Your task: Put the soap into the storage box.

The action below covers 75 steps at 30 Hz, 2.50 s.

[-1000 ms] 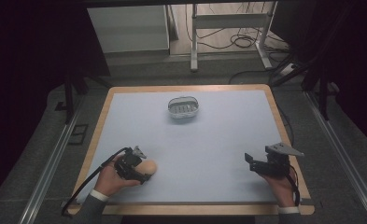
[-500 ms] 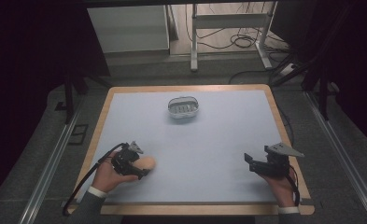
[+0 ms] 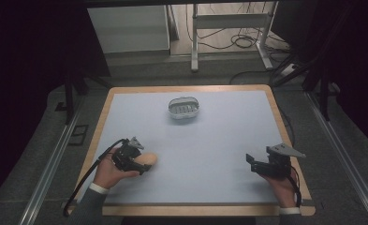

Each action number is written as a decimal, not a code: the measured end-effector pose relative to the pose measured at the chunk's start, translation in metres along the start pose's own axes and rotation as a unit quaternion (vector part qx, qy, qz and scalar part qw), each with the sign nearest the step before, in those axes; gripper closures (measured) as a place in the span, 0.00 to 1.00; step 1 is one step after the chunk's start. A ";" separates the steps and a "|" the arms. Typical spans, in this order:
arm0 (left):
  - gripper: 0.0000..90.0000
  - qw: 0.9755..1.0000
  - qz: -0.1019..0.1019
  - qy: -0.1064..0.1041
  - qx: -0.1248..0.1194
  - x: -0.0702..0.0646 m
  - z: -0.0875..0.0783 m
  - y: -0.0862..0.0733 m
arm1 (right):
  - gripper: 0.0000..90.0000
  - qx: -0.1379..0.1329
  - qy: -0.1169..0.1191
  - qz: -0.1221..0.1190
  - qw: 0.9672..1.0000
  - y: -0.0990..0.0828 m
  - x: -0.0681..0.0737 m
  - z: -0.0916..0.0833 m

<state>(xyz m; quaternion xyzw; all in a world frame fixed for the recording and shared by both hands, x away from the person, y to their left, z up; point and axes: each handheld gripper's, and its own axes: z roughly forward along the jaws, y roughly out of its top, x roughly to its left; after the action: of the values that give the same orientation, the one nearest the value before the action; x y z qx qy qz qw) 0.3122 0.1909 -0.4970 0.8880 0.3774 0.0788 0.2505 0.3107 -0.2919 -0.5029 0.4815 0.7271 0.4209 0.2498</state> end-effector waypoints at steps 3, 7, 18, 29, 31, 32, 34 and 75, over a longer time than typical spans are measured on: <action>0.37 1.000 0.002 0.001 0.003 0.000 0.001 0.001 | 0.12 0.003 -0.001 0.001 1.000 -0.001 -0.001 0.001; 0.37 1.000 0.001 0.002 -0.005 0.001 -0.003 0.005 | 0.12 0.002 -0.001 0.002 1.000 0.000 0.000 0.000; 0.37 1.000 0.004 0.007 -0.013 0.007 -0.004 0.019 | 0.12 0.006 -0.003 0.000 1.000 -0.002 -0.001 0.002; 0.37 1.000 0.005 0.010 -0.027 0.011 -0.008 0.031 | 0.12 0.008 -0.005 0.003 1.000 -0.002 -0.003 0.002; 0.37 0.999 0.007 0.010 -0.030 0.012 -0.008 0.033 | 0.12 0.009 -0.005 0.003 1.000 -0.003 -0.003 0.003; 0.37 0.999 0.004 0.007 -0.032 0.012 -0.008 0.034 | 0.12 0.009 -0.005 0.003 1.000 -0.003 -0.003 0.003; 0.37 0.999 0.004 0.010 -0.032 0.014 -0.007 0.036 | 0.12 0.009 -0.005 0.003 1.000 -0.003 -0.003 0.003; 0.37 0.999 -0.003 0.010 -0.051 0.028 -0.004 0.069 | 0.12 0.019 -0.009 0.003 1.000 -0.005 -0.005 0.006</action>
<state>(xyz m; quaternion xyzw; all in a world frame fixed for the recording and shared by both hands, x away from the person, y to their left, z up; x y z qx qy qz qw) 0.3746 0.1718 -0.4600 0.8720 0.3785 0.1061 0.2917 0.3151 -0.2955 -0.5111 0.4920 0.7312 0.4036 0.2458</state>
